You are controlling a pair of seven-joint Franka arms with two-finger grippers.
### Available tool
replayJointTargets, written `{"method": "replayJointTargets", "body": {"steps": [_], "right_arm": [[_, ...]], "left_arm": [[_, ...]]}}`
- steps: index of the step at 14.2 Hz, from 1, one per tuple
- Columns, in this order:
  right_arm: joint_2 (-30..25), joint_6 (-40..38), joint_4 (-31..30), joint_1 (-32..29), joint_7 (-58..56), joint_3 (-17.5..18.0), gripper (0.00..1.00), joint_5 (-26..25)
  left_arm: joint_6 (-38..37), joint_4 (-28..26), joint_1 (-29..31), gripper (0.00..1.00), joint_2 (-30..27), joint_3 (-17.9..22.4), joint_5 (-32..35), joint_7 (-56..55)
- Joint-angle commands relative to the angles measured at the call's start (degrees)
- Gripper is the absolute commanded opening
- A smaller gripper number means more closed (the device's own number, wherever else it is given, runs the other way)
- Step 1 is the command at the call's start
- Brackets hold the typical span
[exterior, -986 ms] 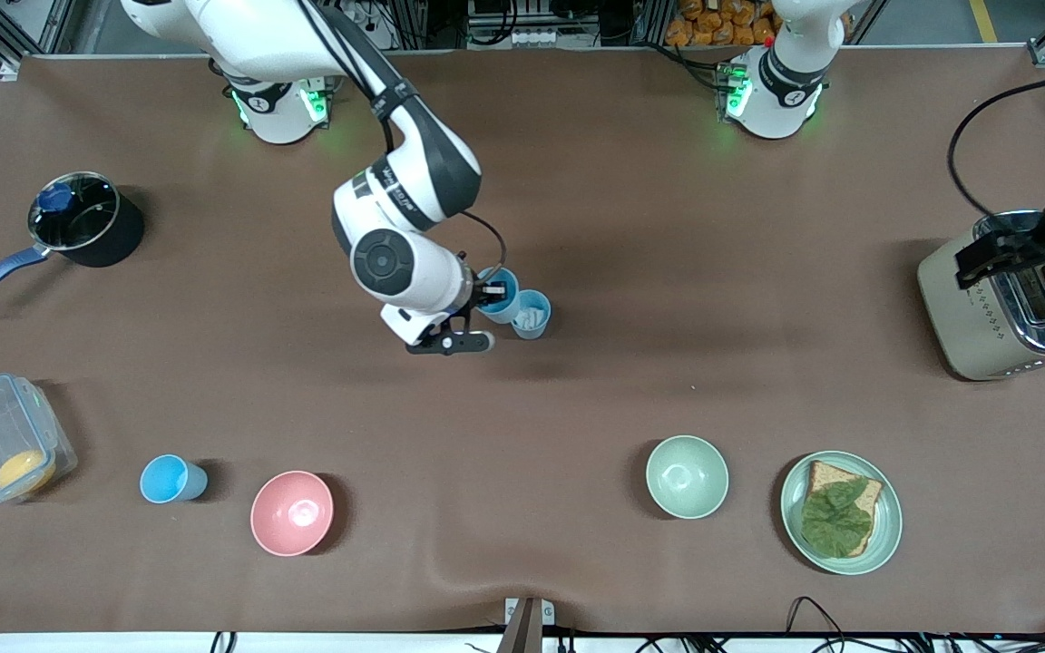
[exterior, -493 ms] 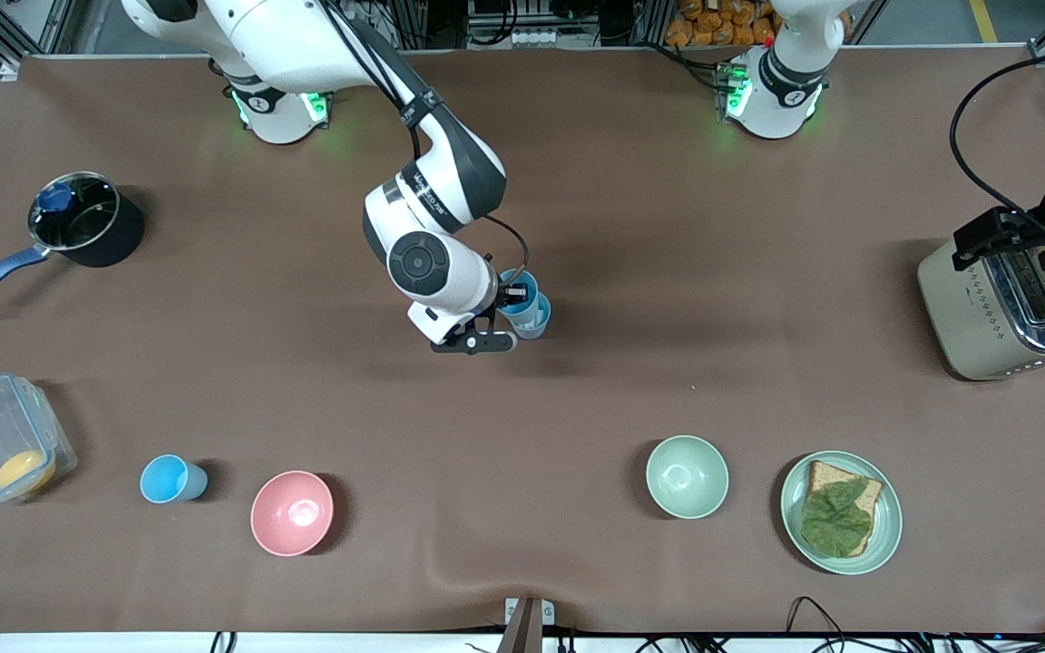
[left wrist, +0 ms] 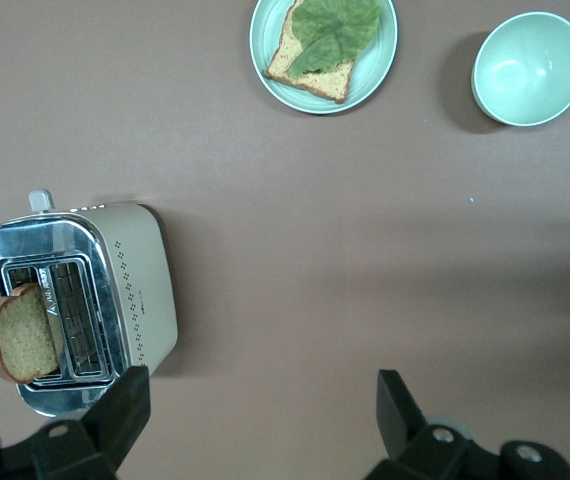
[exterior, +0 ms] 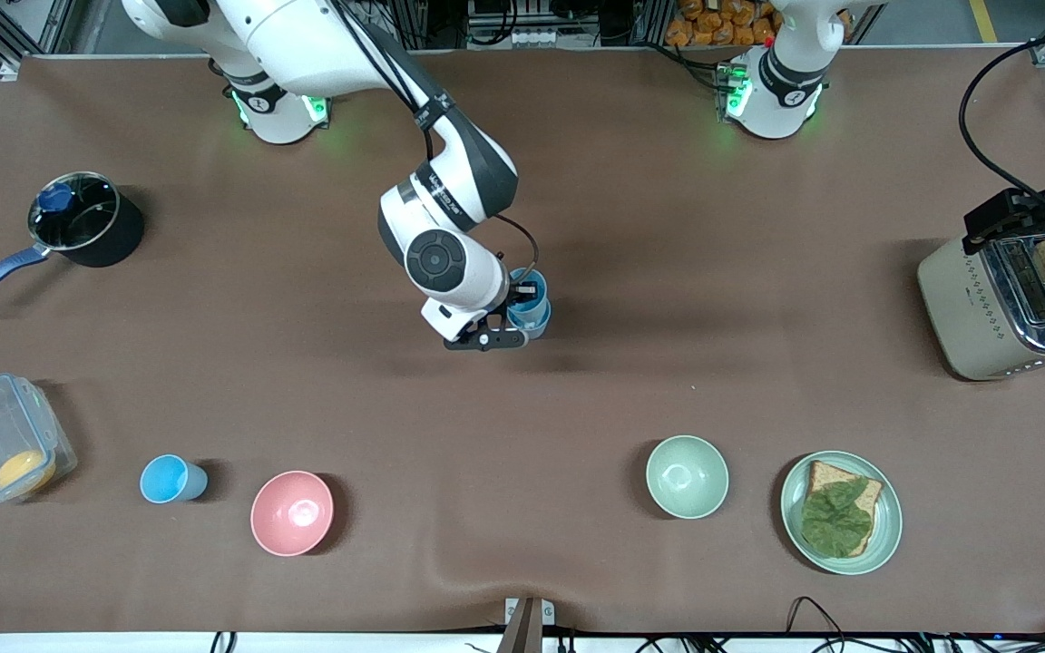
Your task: Stack blue cups with both arms
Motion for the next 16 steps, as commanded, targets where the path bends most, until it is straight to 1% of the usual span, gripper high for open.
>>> {"method": "replayJointTargets", "body": {"steps": [1, 2, 3, 4, 6, 8, 10, 13, 15, 16], "right_arm": [[1.2, 1.1, 1.6, 1.2, 0.8, -0.7, 0.0, 0.2], [1.4, 1.3, 1.6, 1.2, 0.6, -0.7, 0.1, 0.1], [1.6, 1.3, 1.6, 1.2, 0.5, -0.7, 0.66, -0.2], [1.6, 1.8, 1.4, 1.2, 0.5, -0.8, 1.0, -0.4], [1.6, 2.0, 1.4, 1.2, 0.5, -0.8, 1.0, -0.9], [1.2, 1.9, 1.4, 1.1, 0.5, -0.8, 1.0, -0.9], [-0.2, 1.3, 1.5, 0.2, 0.7, -0.9, 1.0, -0.8], [-5.2, -5.0, 1.6, -4.2, 0.0, -1.4, 1.0, -0.9], [-7.8, -7.1, 1.5, -7.4, -0.4, -1.5, 1.0, -1.2], [-8.7, -8.1, 1.5, -8.8, -1.5, -1.6, 1.0, -2.2]], "left_arm": [[-1.3, 0.0, -3.5, 1.0, -1.5, 3.8, -1.3, 1.3], [-1.3, 0.0, -3.5, 1.0, -1.6, 4.0, -1.3, 1.3], [-1.3, 0.0, -3.6, 1.0, -1.7, 4.0, -1.4, 1.3], [-2.0, 0.0, -3.7, 1.0, -1.7, 4.0, -1.4, 1.4], [-3.5, 0.0, -5.0, 1.0, -1.8, 4.4, -1.5, 0.8], [-3.7, 0.0, -5.1, 1.0, -2.0, 4.4, -3.0, 0.3], [-3.7, -0.1, -5.1, 1.0, -2.0, 4.4, -3.7, 0.2], [-3.7, 0.0, -5.1, 1.0, -2.3, 4.5, -4.6, -0.7], [-3.7, 0.0, -5.0, 1.0, -2.4, 4.2, -4.7, -1.0], [-3.7, 0.0, -5.0, 1.0, -2.4, 4.2, -4.7, -1.3]]}}
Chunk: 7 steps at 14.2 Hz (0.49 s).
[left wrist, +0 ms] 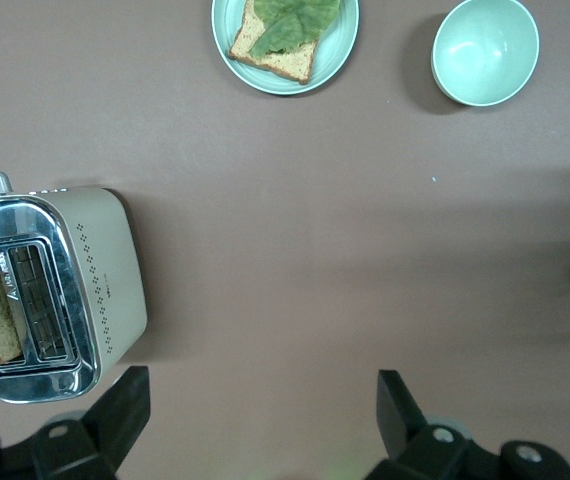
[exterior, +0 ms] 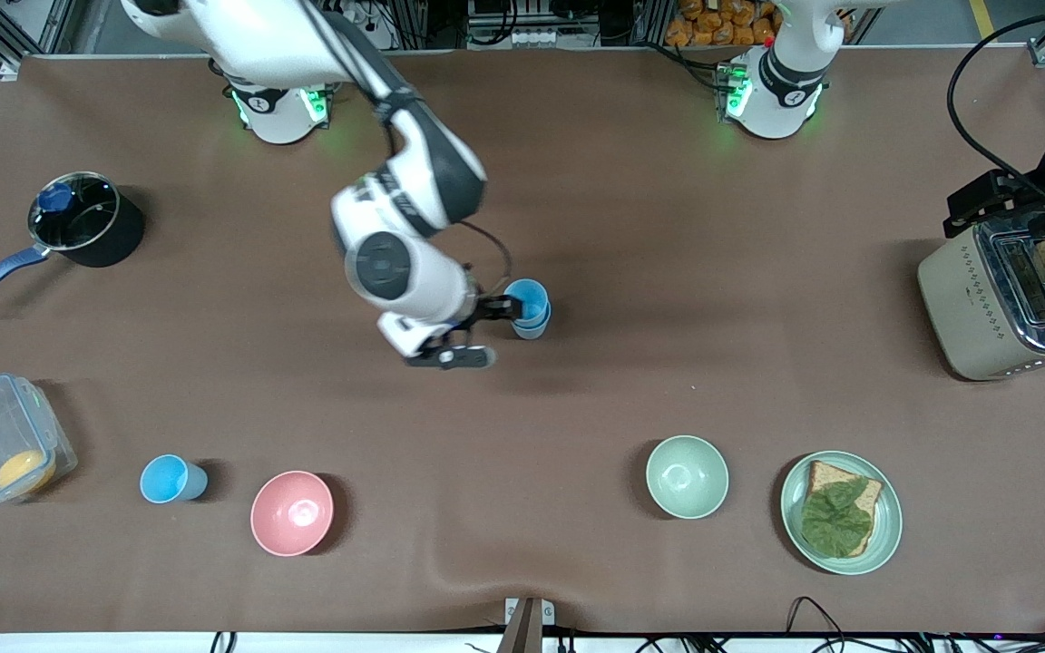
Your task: Stack blue cups with both arms
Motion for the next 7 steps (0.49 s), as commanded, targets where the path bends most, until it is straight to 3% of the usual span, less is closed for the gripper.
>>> {"method": "replayJointTargets", "body": {"steps": [1, 3, 7], "right_arm": [[-3.9, -3.4, -1.5, -4.7, -2.2, 0.8, 1.0, -4.4], [-4.9, -7.8, -1.6, -9.2, -7.5, 0.9, 1.0, -10.6], [-6.9, -12.0, -1.7, -19.1, -22.0, 0.8, 1.0, -11.5]], "left_arm": [[-1.0, 0.0, -0.5, 1.0, -1.0, 0.3, -1.3, -1.1], [-1.0, 0.2, -0.4, 1.0, -0.9, 0.1, -1.3, -1.2], [-1.0, 0.1, -0.2, 1.0, -0.9, 0.2, -1.3, -1.1]]}}
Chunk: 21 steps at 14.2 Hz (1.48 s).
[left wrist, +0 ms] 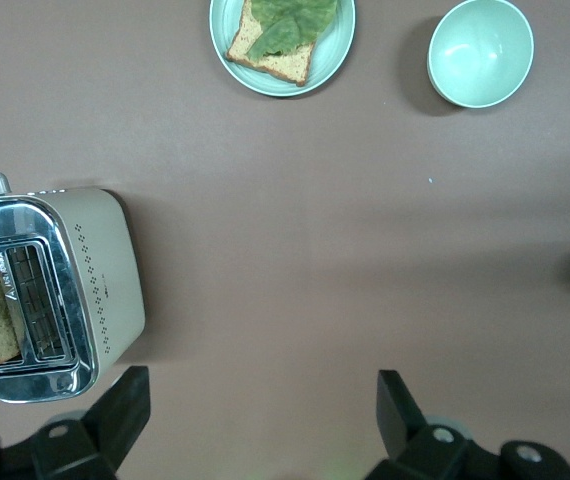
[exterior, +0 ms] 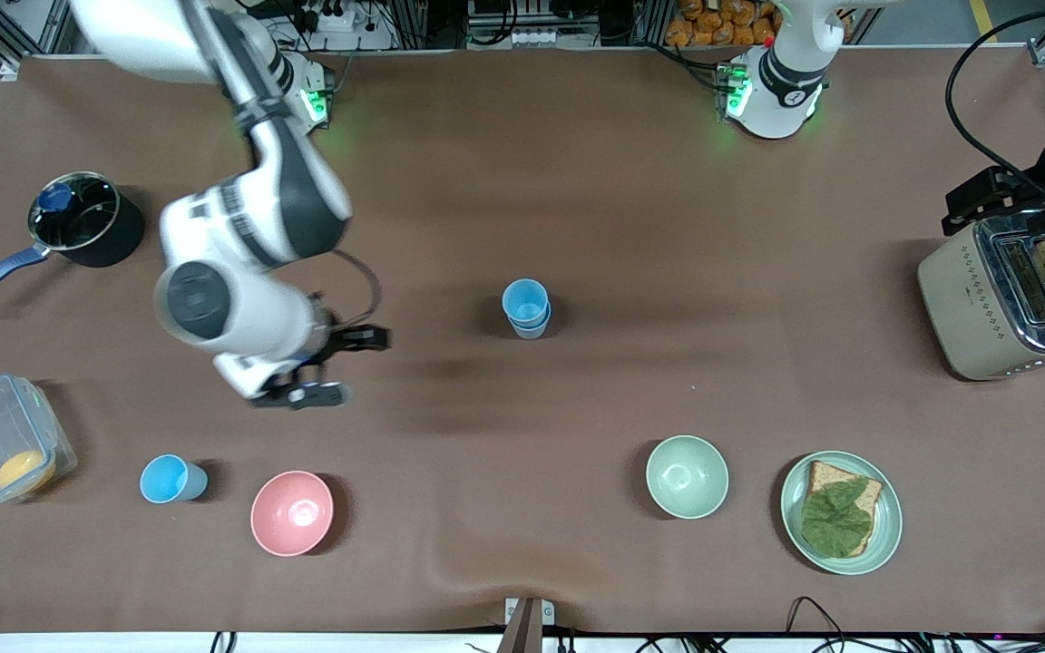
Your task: Stack blue cups with both arms
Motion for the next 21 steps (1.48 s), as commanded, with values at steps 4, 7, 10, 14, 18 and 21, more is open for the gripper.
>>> {"method": "replayJointTargets", "body": {"steps": [4, 7, 10, 14, 18, 21], "right_arm": [[-7.2, -2.7, -5.5, -11.3, -13.7, 1.2, 1.0, -4.8], [-13.2, -2.3, -10.7, -12.6, -13.7, 0.9, 1.0, -6.6], [-17.4, -2.8, -12.3, -14.5, -13.7, 0.8, 1.0, -7.3], [-22.6, -6.4, -11.5, -18.0, -14.4, 0.9, 1.0, -7.7], [-26.0, -14.4, -8.2, -20.4, -14.2, 0.8, 1.0, -7.7], [-28.1, -18.2, -6.3, -20.3, -13.6, 0.5, 1.0, -7.8]], "left_arm": [[-1.0, 0.1, 0.1, 1.0, -0.7, 0.3, -0.9, 0.0], [-1.0, 0.2, 0.3, 1.0, -0.8, 0.4, -0.6, 0.3], [-1.0, 0.2, 0.3, 1.0, -0.7, 0.5, -0.6, 0.3], [-1.0, 0.2, 0.3, 1.0, -0.8, 0.4, -0.6, 0.2], [-1.1, 1.4, 0.3, 1.0, -0.7, 0.4, -0.3, 0.0], [-1.9, 1.8, -0.2, 1.0, -0.5, 0.2, -0.3, -0.1]]}}
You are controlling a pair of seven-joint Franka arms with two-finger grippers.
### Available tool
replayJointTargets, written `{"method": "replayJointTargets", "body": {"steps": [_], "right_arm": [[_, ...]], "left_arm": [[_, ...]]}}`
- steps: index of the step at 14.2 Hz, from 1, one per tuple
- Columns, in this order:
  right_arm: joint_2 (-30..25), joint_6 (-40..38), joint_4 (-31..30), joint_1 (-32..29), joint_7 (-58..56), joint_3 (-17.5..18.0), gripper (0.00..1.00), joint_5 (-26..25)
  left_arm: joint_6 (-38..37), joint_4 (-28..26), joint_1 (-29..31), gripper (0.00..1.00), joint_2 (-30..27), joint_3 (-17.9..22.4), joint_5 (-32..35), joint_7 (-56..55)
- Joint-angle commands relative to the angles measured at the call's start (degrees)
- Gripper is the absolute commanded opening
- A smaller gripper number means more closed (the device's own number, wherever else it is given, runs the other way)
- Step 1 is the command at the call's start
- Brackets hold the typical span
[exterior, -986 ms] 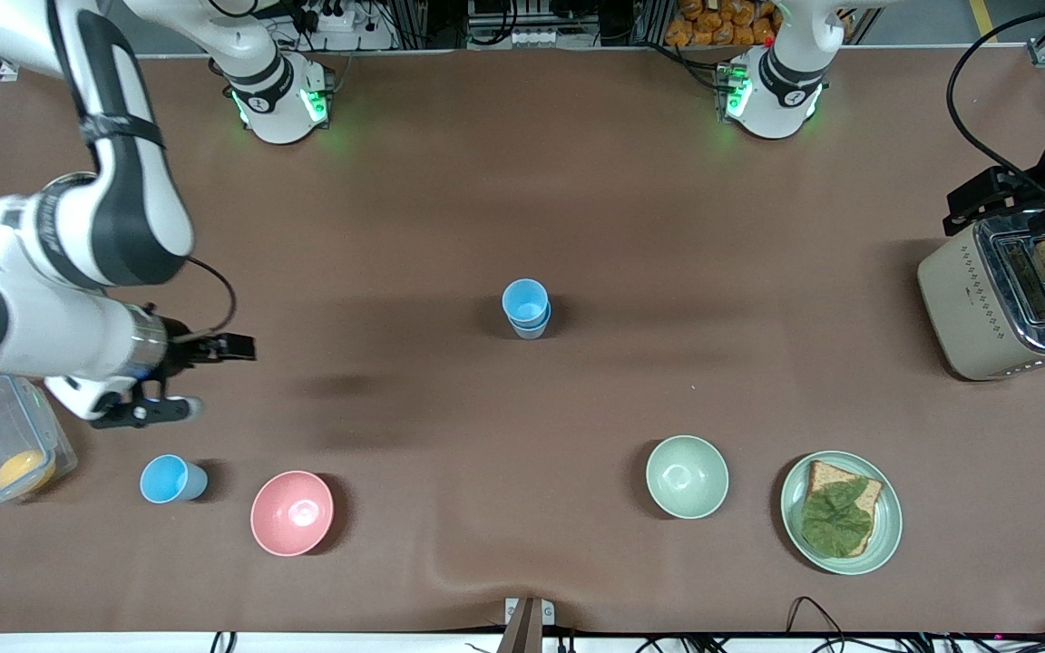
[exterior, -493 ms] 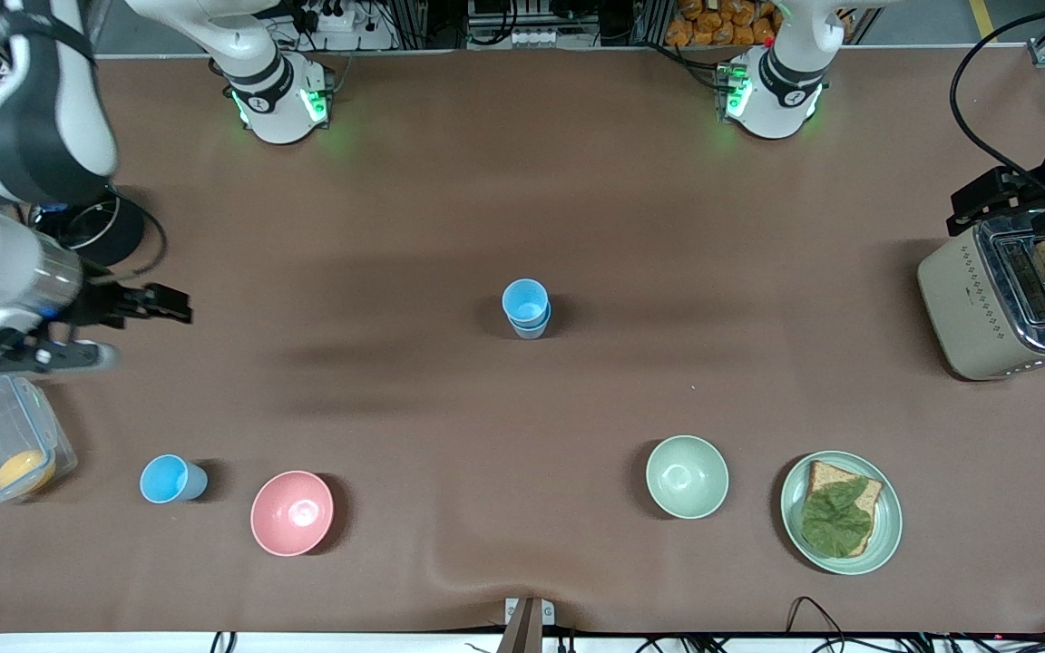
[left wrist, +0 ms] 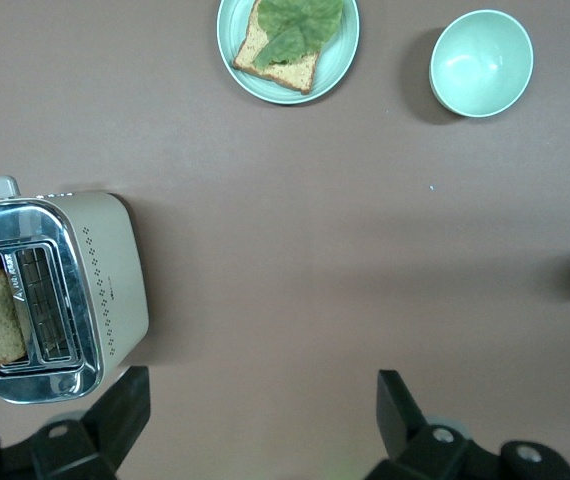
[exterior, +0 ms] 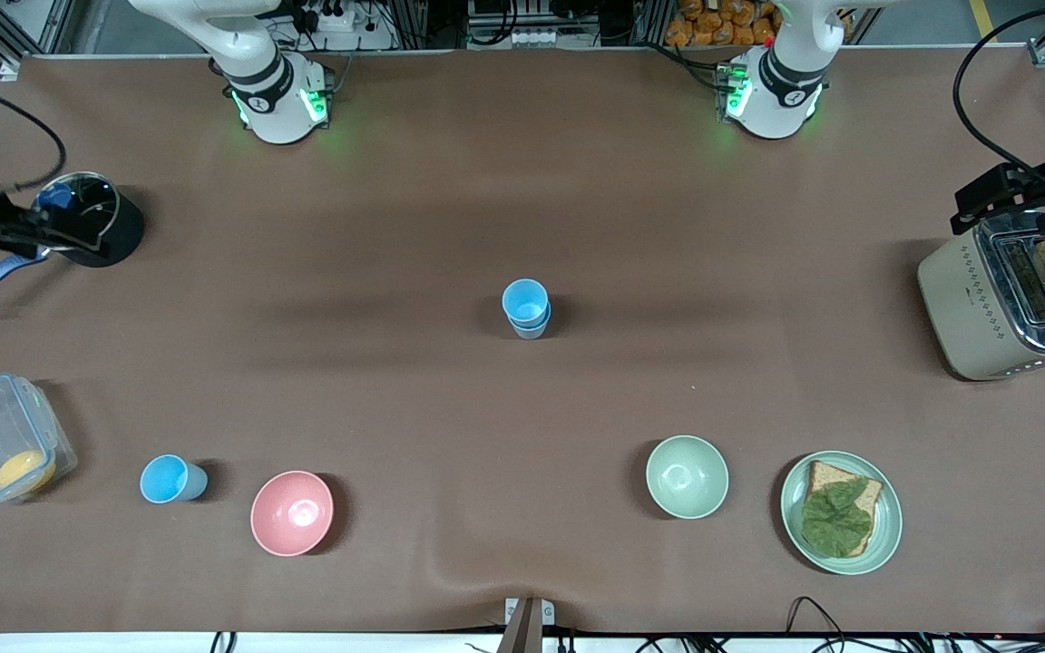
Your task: Stack blue cups with both arms
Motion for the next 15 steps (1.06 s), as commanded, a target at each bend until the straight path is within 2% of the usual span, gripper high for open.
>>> {"method": "replayJointTargets", "body": {"steps": [1, 7, 15], "right_arm": [[-2.1, -2.7, 0.6, -0.8, 0.5, 0.7, 1.0, -1.0], [-2.0, -5.0, 1.1, -1.2, 0.0, -0.9, 1.0, -1.4], [-2.0, -5.2, 1.8, -0.8, 0.4, -0.5, 1.0, -2.0]], "left_arm": [[-2.0, 0.9, -0.4, 1.0, -0.2, -0.1, -0.4, -0.1], [-2.8, 1.0, -0.6, 1.0, 0.2, -0.1, -0.2, -0.2], [-3.5, 2.2, -0.1, 1.0, 0.2, 0.0, -0.5, -0.4]]}}
